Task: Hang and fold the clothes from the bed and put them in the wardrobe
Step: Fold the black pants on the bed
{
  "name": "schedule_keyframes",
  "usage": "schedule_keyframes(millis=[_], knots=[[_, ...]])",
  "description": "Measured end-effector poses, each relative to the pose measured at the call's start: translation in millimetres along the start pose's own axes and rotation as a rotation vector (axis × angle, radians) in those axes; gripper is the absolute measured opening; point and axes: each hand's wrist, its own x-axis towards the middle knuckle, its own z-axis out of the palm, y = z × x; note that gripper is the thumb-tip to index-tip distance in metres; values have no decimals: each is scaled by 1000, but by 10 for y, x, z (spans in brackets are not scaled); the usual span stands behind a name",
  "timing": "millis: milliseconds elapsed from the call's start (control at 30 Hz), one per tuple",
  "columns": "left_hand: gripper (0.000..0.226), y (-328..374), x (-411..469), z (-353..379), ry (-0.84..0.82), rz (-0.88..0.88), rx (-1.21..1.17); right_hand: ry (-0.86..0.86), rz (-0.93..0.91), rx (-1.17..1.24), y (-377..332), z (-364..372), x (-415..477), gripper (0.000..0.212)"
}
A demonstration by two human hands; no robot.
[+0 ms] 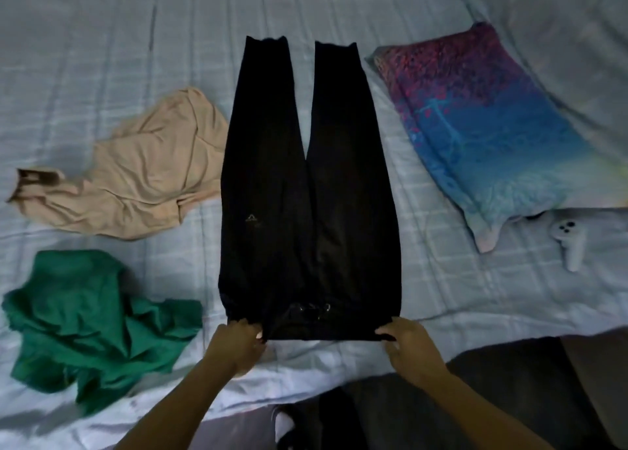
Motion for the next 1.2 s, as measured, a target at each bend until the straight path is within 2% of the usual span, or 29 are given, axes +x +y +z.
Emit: schedule_keyframes(millis=[67,167,233,267,333,400,433,467,533,567,600,633,700,733,767,800,867,900,967,1033,1100,1200], knots=[[32,-9,69,94,25,-46,-102,59,101,0,-17,130,-33,29],[36,-12,187,160,156,39,-147,219,463,95,-144,177,149,50],[43,15,274,173,204,81,-132,193,720,227,-168,192,326,71],[47,54,296,161,208,93,-127,143,834,298,-157,198,409,74],[53,141,321,182,182,74,-120,79,989,454,-169,142,560,53],[53,209,349,213,115,45,-77,189,1062,553,-296,31,676,26],[51,239,355,205,85,46,-47,299,1059,543,-390,-15,740,21],[50,262,360,188,63,59,-26,406,1015,497,-517,-46,807,20],[48,257,364,193,23,75,-18,570,791,365,-946,-43,943,26],[46,236,351,208,30,69,-25,619,633,305,-1224,-9,1010,28],[44,214,322,222,57,77,-40,587,459,237,-1498,60,1069,28],[40,188,275,224,87,94,-66,450,283,157,-1774,143,1117,29],[18,128,110,191,189,160,-199,-29,20,27,-2222,363,1174,36],[8,77,15,200,208,194,-260,-256,-47,-32,-2365,449,1185,43],[14,16,-66,261,247,234,-280,-408,-80,-74,-2449,513,1185,50],[21,-46,-141,339,249,261,-287,-477,-79,-78,-2476,561,1179,55],[24,-171,-246,475,219,248,-239,-454,-33,-34,-2394,588,1154,55],[19,-222,-283,515,225,231,-205,-417,-25,-42,-2299,577,1140,51],[15,-264,-317,533,292,190,-207,-383,-51,-146,-2042,561,1097,45],[25,-241,-315,443,386,129,-233,-415,-105,-274,-1806,569,1015,50],[44,-233,-230,397,420,83,-164,-490,-155,-379,-1647,640,904,62],[89,-255,-74,445,212,57,7,-508,-200,-494,-1505,842,776,83]])
